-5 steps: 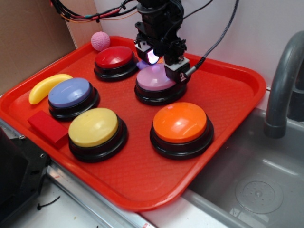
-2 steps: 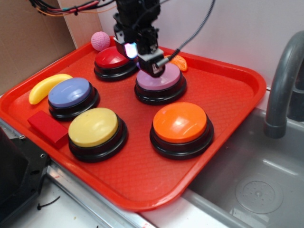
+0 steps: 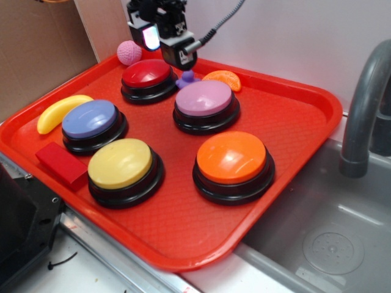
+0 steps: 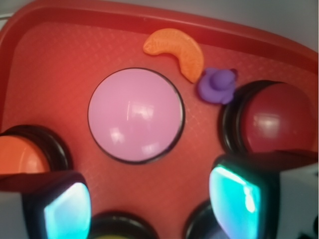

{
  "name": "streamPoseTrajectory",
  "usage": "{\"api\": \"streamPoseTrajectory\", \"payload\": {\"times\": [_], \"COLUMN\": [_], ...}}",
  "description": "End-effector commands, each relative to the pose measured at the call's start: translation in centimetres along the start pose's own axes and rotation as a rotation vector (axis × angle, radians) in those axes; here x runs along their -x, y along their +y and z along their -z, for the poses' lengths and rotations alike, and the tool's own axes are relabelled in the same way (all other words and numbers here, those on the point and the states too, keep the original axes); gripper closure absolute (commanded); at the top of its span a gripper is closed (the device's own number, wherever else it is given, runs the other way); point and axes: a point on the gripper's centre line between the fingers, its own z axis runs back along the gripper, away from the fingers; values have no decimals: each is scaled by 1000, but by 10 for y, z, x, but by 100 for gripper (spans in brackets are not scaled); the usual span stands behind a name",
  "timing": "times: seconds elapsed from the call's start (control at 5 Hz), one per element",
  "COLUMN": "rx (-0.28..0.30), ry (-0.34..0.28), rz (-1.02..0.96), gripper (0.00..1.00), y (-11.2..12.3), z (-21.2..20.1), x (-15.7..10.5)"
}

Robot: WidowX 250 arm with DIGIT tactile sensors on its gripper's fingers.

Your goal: Push the pink button.

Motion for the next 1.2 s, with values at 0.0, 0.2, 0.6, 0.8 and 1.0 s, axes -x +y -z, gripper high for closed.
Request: {"api": "streamPoseTrajectory", "payload": {"times": [0.0,0.2,0.6,0.8,1.0], "rx": [-32,-21,-30,-87,-103], "ry": [-72,-78,-97,-85,-120], "rz": [-26,-33,-72,-110,-119], "gripper": [0,0,0,0,0], "y": [0,0,-3,-1,-4], "z": [-31,-37,-64,-66,-74], "x": [-4,1,17,19,26]}}
